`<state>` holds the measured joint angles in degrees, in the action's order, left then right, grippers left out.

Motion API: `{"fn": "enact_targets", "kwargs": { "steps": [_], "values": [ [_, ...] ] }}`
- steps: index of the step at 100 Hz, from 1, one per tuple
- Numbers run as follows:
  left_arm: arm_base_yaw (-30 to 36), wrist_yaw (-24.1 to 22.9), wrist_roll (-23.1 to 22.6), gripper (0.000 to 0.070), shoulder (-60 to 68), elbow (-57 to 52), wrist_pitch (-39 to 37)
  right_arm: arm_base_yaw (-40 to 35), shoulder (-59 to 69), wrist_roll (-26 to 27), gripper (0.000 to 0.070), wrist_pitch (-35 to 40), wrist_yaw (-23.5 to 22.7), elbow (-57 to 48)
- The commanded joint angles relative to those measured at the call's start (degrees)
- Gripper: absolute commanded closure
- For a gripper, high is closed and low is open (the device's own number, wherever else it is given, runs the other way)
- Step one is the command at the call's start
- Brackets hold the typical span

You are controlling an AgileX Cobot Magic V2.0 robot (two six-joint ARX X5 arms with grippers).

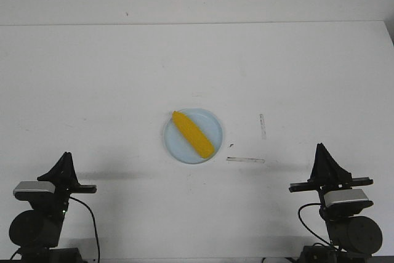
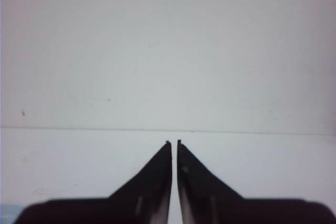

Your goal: Place corn on plate with both arms

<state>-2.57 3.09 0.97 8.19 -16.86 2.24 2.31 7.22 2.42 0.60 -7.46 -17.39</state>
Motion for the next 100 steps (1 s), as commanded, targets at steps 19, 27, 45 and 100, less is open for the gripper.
{"fn": "enact_targets", "kwargs": {
  "steps": [19, 27, 45, 100],
  "values": [
    [-0.09, -0.13, -0.31, 0.0699, -0.07, -0.15, -0.79, 0.02, -0.11, 0.79, 0.0685, -0.61, 0.13, -0.22],
    [-0.09, -0.13, -0.31, 0.0698, -0.07, -0.15, -0.77, 0.02, -0.11, 0.79, 0.0685, -0.59, 0.13, -0.22],
    [-0.09, -0.11, -0.31, 0.0698, -0.52, -0.13, -0.63, 0.02, -0.11, 0.76, 0.0685, -0.59, 0.13, -0.22],
    [0.22, -2.23, 1.03, 0.0699, -8.0, 9.14, -5.05, 0.02, -0.11, 0.79, 0.0685, -0.61, 0.13, -0.22]
  ]
}}
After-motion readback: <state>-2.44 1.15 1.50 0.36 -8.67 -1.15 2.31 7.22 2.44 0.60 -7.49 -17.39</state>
